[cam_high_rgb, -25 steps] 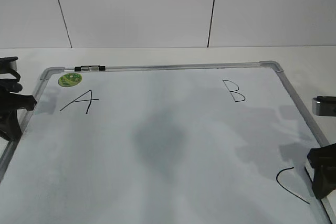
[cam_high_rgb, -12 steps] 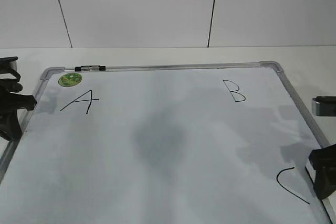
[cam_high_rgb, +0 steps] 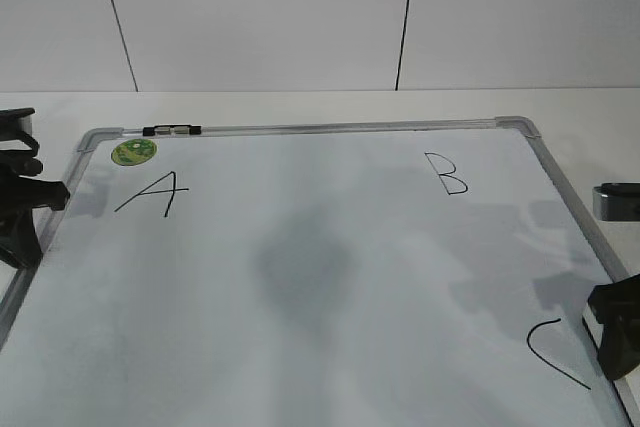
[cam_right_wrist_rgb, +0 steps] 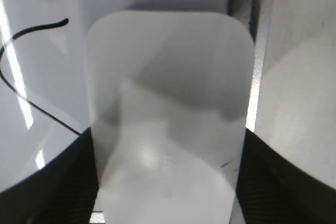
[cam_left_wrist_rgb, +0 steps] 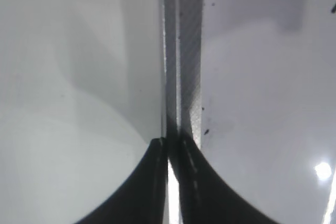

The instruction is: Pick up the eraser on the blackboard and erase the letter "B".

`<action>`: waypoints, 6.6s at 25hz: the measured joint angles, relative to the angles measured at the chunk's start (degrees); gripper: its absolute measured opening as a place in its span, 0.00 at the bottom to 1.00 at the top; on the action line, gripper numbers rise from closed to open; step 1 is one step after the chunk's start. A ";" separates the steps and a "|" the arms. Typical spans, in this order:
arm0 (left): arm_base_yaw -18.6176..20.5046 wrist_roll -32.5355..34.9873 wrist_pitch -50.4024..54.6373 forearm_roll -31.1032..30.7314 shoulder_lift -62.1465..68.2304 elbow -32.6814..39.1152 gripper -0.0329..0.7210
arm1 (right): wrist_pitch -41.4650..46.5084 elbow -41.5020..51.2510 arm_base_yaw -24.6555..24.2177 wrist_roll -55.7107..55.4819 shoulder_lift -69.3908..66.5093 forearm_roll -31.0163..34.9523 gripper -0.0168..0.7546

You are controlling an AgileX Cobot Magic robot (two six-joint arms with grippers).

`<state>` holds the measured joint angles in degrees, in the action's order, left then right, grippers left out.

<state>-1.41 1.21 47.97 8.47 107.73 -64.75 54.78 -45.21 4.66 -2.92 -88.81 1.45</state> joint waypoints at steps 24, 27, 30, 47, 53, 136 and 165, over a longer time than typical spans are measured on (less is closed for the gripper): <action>0.00 0.00 0.24 0.11 0.00 0.00 0.09 | 8.48 -10.54 0.00 0.11 3.37 -1.45 0.72; 0.00 0.00 0.60 0.11 0.00 -0.04 0.09 | 9.31 -15.90 0.00 0.11 2.74 -1.45 0.72; 0.00 0.00 0.60 0.11 0.00 -0.04 0.09 | 11.92 -23.80 0.00 0.11 -0.78 -1.45 0.72; 0.00 0.00 1.06 0.11 0.03 -0.13 0.09 | 15.26 -58.67 4.45 0.11 -32.62 0.17 0.72; 0.00 0.00 1.10 0.11 0.03 -0.13 0.09 | 15.64 -63.78 5.58 0.11 -40.07 0.17 0.72; 0.00 0.00 3.99 -0.29 0.03 -0.26 0.09 | 15.47 -60.00 17.91 -1.80 -28.85 1.41 0.72; 0.00 0.00 4.24 1.18 0.03 -0.26 0.09 | 5.81 -32.19 -1.09 10.96 -17.54 6.60 0.72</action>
<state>-1.41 1.21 52.21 9.65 107.76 -65.01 60.59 -77.40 3.57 8.04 -106.35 8.05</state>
